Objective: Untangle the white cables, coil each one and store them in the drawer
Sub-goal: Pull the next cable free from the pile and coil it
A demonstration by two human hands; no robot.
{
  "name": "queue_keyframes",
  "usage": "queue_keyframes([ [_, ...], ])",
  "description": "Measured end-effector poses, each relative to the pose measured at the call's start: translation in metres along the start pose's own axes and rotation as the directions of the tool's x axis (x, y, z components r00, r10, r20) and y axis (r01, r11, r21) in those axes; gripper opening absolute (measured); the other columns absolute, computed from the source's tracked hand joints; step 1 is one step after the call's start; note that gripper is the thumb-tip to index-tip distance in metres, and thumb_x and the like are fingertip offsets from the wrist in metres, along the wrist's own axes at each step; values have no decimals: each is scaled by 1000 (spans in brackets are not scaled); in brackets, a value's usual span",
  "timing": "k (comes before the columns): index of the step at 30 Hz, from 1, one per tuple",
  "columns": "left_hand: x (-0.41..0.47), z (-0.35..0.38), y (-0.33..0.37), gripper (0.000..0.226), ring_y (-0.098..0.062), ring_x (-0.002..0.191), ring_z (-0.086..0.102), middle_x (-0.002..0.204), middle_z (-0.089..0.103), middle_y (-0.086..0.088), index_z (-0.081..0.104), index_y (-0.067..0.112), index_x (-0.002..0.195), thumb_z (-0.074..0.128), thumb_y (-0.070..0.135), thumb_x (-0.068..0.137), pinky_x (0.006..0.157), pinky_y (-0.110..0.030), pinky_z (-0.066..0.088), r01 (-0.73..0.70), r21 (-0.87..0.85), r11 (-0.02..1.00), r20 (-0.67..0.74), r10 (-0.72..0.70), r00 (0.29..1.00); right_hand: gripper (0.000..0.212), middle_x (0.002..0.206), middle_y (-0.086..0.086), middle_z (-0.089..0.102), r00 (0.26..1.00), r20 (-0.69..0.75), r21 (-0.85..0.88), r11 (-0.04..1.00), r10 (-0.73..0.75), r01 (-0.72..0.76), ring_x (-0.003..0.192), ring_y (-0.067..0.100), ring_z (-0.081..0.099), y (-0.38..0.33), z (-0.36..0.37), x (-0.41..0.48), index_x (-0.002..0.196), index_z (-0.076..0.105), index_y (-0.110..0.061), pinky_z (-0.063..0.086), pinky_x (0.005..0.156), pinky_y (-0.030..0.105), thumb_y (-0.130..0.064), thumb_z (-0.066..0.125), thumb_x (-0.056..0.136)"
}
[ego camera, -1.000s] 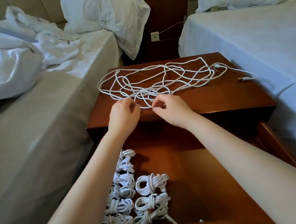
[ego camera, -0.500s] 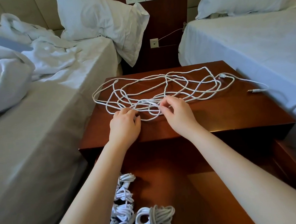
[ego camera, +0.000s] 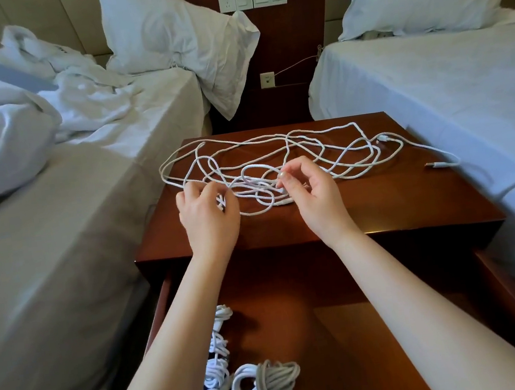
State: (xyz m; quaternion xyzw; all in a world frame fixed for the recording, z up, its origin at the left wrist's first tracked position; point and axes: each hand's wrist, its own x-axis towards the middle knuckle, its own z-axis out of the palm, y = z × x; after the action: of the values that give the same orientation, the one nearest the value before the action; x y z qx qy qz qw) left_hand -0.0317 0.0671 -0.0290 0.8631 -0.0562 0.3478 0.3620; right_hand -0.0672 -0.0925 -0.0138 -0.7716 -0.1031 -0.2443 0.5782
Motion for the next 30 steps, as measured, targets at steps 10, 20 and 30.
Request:
queue_keyframes([
  [10,26,-24,47,23,-6,66,49,65,54,10,62,22,69,58,26,92,68,-23,40,482,-548,684,428,-266,864,9,88,-2,64,957,201,-226,940,-210,254,80,6,57,6,10,2,96,66,-12,45,67,18,-20,62,93],
  [20,31,-32,27,25,-5,70,43,87,45,4,54,23,69,55,20,93,55,-4,33,293,-343,892,448,-119,886,28,68,-6,65,998,20,-362,930,-62,65,65,11,63,4,25,18,121,54,-19,52,60,30,-34,55,97],
  [30,38,-36,16,28,-9,45,34,49,39,12,47,16,74,41,17,101,45,-25,37,360,-666,654,319,-186,929,28,73,-2,57,969,-146,-821,522,198,-231,69,19,54,33,-11,30,90,62,-18,35,52,23,-30,39,101],
])
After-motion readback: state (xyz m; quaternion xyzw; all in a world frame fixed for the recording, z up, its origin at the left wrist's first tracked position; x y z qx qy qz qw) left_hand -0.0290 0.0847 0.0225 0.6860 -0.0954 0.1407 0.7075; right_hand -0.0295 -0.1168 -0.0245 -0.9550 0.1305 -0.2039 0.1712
